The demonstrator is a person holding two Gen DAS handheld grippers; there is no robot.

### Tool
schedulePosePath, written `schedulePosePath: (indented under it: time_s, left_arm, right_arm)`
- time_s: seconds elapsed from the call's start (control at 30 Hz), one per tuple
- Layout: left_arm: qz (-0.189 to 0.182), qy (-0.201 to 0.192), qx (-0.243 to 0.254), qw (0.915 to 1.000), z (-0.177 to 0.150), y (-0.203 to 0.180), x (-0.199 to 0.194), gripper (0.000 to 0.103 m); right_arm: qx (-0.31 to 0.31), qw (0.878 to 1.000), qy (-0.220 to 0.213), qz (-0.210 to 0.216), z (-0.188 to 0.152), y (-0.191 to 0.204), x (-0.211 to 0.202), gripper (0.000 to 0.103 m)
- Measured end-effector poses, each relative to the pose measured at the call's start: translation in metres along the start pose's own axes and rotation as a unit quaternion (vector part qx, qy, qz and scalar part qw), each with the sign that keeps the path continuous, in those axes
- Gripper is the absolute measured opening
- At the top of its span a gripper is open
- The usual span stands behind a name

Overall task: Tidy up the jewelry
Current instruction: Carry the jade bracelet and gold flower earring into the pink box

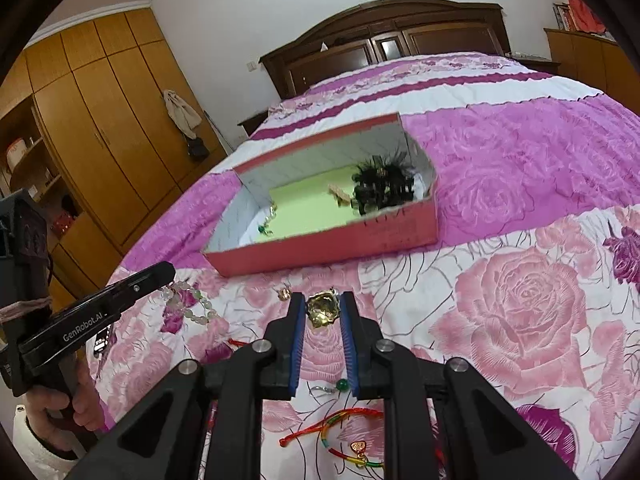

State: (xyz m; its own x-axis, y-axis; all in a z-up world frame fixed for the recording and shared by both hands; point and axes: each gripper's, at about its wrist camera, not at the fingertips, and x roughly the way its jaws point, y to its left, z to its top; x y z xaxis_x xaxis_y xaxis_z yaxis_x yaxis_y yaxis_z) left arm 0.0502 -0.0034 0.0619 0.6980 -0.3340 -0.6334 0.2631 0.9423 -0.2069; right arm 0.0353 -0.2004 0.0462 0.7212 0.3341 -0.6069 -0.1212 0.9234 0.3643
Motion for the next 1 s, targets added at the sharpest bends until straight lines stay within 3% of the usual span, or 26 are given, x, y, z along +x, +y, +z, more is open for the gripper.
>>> schedulePosePath:
  time_s: [0.53, 1.0]
  left_arm:
    - [0.009, -0.046, 0.025, 0.9986, 0.055, 0.008, -0.002, 0.0]
    - [0.007, -0.031, 0.053, 0.9981, 0.087, -0.001, 0.053, 0.0]
  right_arm:
    - [-0.027, 0.999, -0.035, -0.002, 0.053, 0.001, -0.002, 0.019]
    - [-0.03, 0.999, -0.026, -0.01, 0.096, -0.011, 0.044, 0.019]
